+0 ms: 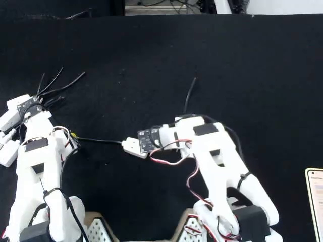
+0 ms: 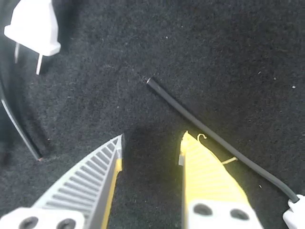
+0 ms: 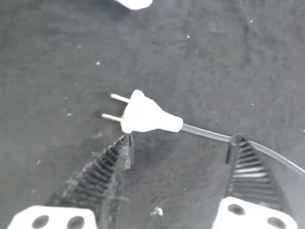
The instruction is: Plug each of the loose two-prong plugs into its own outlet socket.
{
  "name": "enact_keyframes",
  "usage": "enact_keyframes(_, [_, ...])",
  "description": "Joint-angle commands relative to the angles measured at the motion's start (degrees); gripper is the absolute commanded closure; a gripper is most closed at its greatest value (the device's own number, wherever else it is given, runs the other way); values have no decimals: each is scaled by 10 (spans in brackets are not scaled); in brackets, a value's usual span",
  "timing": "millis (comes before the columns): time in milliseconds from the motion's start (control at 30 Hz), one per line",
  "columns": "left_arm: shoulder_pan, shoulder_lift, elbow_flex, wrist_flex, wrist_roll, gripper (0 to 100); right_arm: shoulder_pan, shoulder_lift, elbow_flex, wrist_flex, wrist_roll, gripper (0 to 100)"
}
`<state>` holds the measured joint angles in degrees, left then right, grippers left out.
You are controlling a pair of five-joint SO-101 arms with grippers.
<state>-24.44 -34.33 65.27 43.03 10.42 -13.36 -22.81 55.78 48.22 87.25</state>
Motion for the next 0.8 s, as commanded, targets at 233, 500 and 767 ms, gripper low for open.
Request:
enact_keyframes(233, [-7, -14, -10, -5, 5, 798, -9, -18, -56, 71, 76, 721])
enact_keyframes(500, [-8, -14, -10, -5, 5, 798, -2, 105, -143, 78, 76, 721])
enact_keyframes(767, [-8, -13, -10, -5, 5, 798, 2, 155, -178, 149, 157, 723])
